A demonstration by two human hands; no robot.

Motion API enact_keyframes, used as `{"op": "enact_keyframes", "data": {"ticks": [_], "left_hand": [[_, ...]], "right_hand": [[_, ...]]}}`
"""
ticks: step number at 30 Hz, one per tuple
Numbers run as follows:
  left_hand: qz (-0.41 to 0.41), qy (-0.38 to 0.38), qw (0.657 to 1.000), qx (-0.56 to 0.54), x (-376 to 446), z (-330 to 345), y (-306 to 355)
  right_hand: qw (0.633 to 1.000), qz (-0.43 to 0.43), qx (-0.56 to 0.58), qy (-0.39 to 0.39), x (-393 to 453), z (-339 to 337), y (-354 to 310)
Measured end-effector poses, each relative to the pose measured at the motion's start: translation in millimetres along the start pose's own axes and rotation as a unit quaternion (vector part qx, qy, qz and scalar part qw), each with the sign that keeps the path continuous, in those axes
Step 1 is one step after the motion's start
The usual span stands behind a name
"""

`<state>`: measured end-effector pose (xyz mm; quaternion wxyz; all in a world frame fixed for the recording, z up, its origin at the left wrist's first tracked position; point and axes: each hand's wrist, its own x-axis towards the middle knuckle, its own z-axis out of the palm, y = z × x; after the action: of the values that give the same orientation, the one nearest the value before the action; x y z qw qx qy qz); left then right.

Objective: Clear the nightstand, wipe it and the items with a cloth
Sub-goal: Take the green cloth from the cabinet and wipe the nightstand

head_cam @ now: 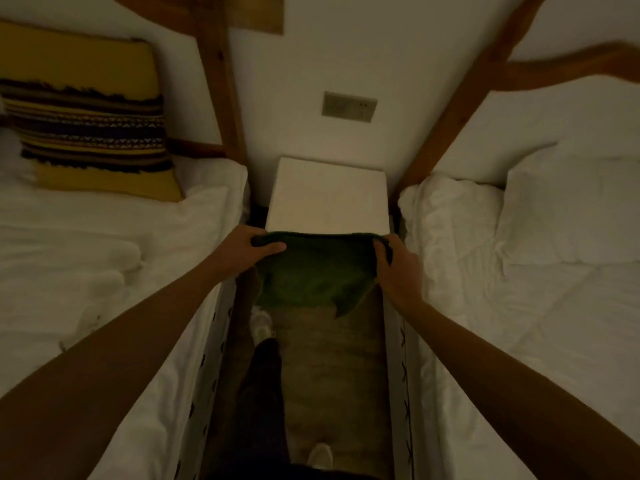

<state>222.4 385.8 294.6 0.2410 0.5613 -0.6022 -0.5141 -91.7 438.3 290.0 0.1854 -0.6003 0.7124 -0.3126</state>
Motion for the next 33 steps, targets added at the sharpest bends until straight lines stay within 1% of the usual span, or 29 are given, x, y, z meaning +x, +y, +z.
{"op": "enact_keyframes", "data": {"ticks": [3,6,9,12,16,19,22,24,26,27,29,30,31,33], "left_hand": [[-0.004,-0.020,1.000,0.011,76.3,-22.7,-4.7],[0.001,-0.042,0.999,0.016,138.3,-42.1,-4.7],[-0.008,-0.054,0.998,0.028,195.1,-55.6,-5.1],[-0.016,-0.045,0.998,0.051,245.7,-61.7,-10.2],[-0.032,-0.017,0.997,0.069,318.3,-58.3,-32.6],[-0.035,0.009,0.995,0.095,372.0,-50.3,-62.0],[-0.040,0.038,0.992,0.112,424.7,-41.2,-104.9],[-0.050,0.062,0.991,0.104,454.5,-31.8,-136.2],[-0.069,0.084,0.990,0.088,472.2,-20.8,-168.3],[-0.080,0.096,0.988,0.089,477.4,-14.4,-186.9],[-0.091,0.113,0.983,0.110,475.3,-4.8,-219.9],[-0.091,0.115,0.983,0.114,471.3,-0.7,-234.4],[-0.090,0.110,0.984,0.106,464.5,3.4,-244.2],[-0.094,0.101,0.989,0.057,449.3,13.1,-257.3]], "right_hand": [[1.000,0.019,-0.024,0.006,62.0,28.4,-1.5],[0.998,0.048,-0.033,-0.007,115.7,47.5,-1.6],[0.996,0.091,-0.015,-0.009,165.8,66.5,-1.5],[0.993,0.115,-0.008,-0.008,210.4,90.1,3.5],[0.992,0.122,-0.028,-0.007,271.5,139.6,29.5],[0.991,0.133,-0.013,-0.016,316.0,184.7,59.1],[0.992,0.121,0.003,-0.028,353.9,239.9,92.6],[0.994,0.092,0.005,-0.059,366.7,276.7,112.3],[0.993,0.014,-0.025,-0.118,369.6,313.5,129.3],[0.985,-0.039,-0.062,-0.154,370.9,334.0,138.5],[0.957,-0.145,-0.129,-0.215,370.1,370.0,151.0],[0.943,-0.184,-0.147,-0.236,368.0,387.0,154.4],[0.932,-0.207,-0.159,-0.250,364.0,401.6,156.0],[0.925,-0.220,-0.178,-0.253,350.6,423.5,156.0]]}}
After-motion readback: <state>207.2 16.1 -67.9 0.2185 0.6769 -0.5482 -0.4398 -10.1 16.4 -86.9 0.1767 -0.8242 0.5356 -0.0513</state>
